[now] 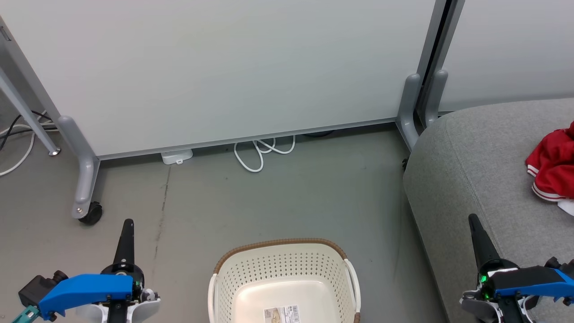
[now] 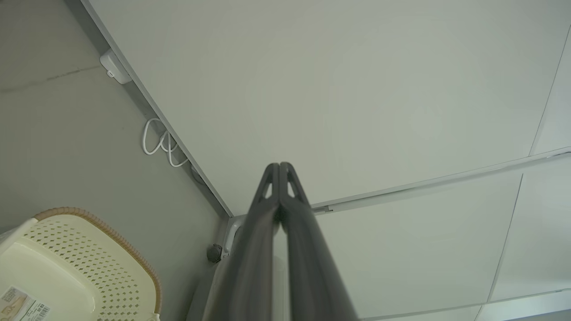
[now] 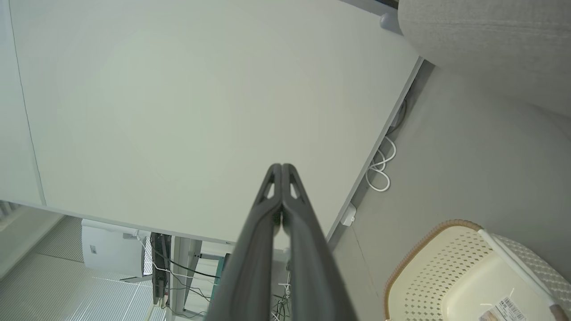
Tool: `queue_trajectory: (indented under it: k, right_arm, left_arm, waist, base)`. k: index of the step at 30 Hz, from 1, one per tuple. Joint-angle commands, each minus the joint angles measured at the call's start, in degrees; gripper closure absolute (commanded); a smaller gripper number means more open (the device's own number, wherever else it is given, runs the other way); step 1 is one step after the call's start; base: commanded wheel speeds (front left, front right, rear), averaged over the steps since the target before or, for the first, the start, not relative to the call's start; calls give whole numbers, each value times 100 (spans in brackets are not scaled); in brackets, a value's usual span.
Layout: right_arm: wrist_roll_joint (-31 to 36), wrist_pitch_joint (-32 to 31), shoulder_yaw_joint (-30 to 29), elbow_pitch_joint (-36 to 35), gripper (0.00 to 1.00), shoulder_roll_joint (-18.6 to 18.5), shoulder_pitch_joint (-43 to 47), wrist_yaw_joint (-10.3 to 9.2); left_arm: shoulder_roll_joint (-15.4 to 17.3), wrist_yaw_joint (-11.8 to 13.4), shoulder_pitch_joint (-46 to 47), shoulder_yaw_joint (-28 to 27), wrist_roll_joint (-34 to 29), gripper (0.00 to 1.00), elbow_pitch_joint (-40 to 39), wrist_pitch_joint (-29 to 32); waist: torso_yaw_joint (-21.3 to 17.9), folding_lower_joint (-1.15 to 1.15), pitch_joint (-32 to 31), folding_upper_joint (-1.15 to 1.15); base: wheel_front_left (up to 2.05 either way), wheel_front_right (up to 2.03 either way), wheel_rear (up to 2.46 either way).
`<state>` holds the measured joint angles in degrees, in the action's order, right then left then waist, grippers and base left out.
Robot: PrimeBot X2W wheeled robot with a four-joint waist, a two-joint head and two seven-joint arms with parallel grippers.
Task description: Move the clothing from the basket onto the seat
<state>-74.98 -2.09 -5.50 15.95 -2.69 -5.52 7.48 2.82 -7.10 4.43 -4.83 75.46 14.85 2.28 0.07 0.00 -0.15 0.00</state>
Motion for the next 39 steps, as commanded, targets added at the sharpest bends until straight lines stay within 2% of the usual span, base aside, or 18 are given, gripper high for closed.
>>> queue_trajectory:
  k: [1,39]
  right_arm:
    - [-171,-51,-17,-65,100,-27,-88,2]
    - [-1776,-469,-115,-208,100,-32,-104,2]
  left_arm:
    - [9,-40,114,-37,145,100,-52,46]
    - [9,-62,215,-184,1723,100,-93,451]
  waist:
    - [0,0,1,0]
    - [-7,0,33,0]
  base:
    - [0,0,0]
    - [0,0,0]
